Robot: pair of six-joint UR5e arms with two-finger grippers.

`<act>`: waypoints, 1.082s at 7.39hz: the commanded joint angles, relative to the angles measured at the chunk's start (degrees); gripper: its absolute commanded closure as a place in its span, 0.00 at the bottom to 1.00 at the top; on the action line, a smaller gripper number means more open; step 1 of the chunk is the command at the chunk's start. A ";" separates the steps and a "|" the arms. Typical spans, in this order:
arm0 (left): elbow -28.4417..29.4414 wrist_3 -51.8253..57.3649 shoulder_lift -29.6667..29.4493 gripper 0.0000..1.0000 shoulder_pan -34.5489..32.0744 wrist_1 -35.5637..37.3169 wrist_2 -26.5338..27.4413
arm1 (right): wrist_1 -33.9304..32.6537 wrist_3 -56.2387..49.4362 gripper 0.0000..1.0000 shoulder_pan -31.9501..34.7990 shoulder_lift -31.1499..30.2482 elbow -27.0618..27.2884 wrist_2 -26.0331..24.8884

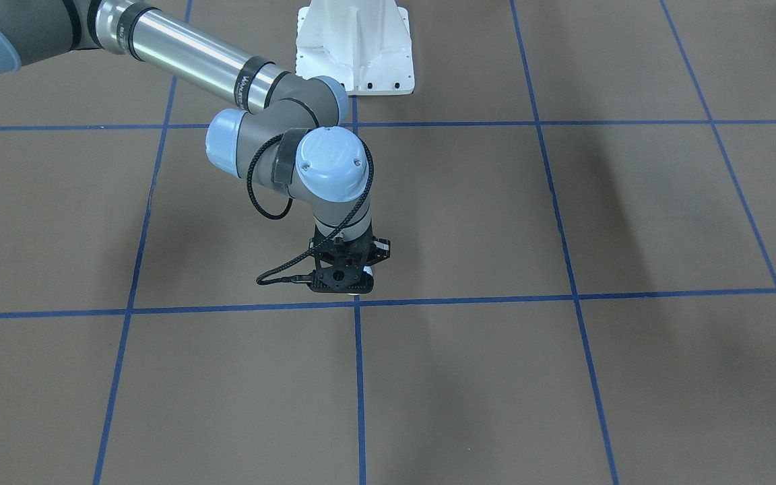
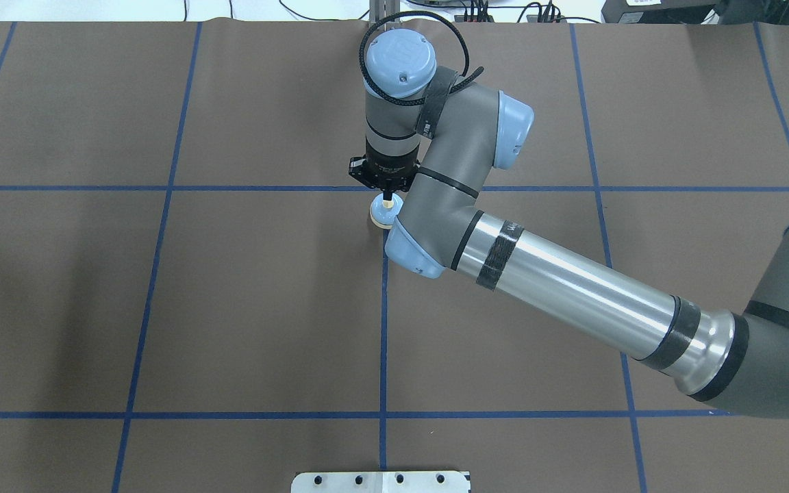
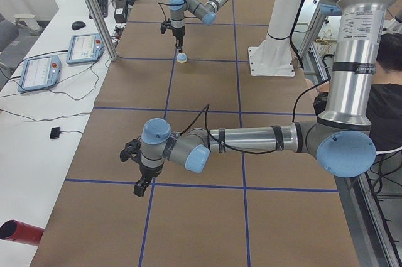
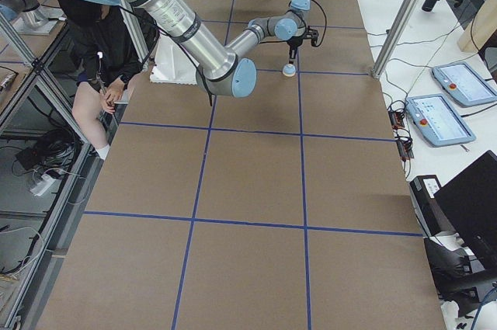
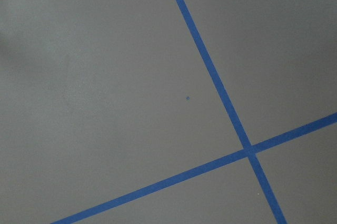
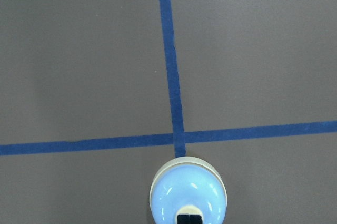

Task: Place and press bell with both arms
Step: 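Press down on the bell's cream button with the right gripper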

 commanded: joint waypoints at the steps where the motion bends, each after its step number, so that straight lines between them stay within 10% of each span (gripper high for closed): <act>1: -0.06 0.00 0.53 0.00 0.00 0.01 -0.07 | 0.15 0.00 1.00 -0.14 0.04 -0.27 -0.03; 8: -0.15 0.00 0.44 0.00 -0.35 -0.08 0.02 | 2.35 -0.09 1.00 -0.32 -0.31 -2.11 -0.12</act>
